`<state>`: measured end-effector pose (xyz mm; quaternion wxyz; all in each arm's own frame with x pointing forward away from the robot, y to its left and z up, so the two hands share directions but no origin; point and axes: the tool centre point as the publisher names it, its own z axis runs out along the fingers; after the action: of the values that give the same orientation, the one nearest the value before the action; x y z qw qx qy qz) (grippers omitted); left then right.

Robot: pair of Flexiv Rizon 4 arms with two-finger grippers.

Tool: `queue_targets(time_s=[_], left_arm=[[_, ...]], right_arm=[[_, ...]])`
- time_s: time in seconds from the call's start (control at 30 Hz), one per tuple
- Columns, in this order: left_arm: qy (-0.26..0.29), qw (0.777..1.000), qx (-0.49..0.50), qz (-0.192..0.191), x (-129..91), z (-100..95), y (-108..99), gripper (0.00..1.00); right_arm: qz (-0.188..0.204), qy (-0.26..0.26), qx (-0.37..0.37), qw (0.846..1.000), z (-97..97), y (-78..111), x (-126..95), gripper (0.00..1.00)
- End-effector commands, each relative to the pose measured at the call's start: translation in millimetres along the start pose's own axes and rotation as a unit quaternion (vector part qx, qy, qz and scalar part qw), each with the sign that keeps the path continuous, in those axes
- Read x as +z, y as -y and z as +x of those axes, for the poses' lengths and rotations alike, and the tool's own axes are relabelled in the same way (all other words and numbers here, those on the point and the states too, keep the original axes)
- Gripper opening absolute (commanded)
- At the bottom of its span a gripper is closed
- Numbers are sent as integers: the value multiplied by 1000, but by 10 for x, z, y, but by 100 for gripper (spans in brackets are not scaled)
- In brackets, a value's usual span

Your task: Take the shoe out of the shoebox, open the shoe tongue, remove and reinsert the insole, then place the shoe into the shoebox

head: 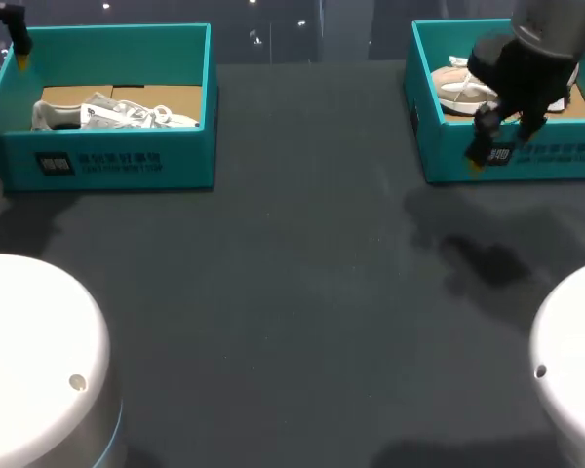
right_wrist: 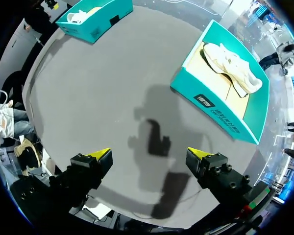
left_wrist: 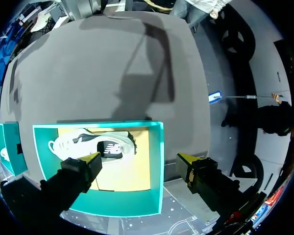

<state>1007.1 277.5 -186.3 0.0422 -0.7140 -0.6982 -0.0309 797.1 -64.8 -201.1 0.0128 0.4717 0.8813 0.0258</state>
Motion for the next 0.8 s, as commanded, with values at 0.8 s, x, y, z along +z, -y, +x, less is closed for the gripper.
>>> queue_targets(time_s=[0.8], left_arm=[[-1,1000,1,-1,-3,7,9,100]], right_arm=[[65,-6,111,992,-900,-420,-334,100]])
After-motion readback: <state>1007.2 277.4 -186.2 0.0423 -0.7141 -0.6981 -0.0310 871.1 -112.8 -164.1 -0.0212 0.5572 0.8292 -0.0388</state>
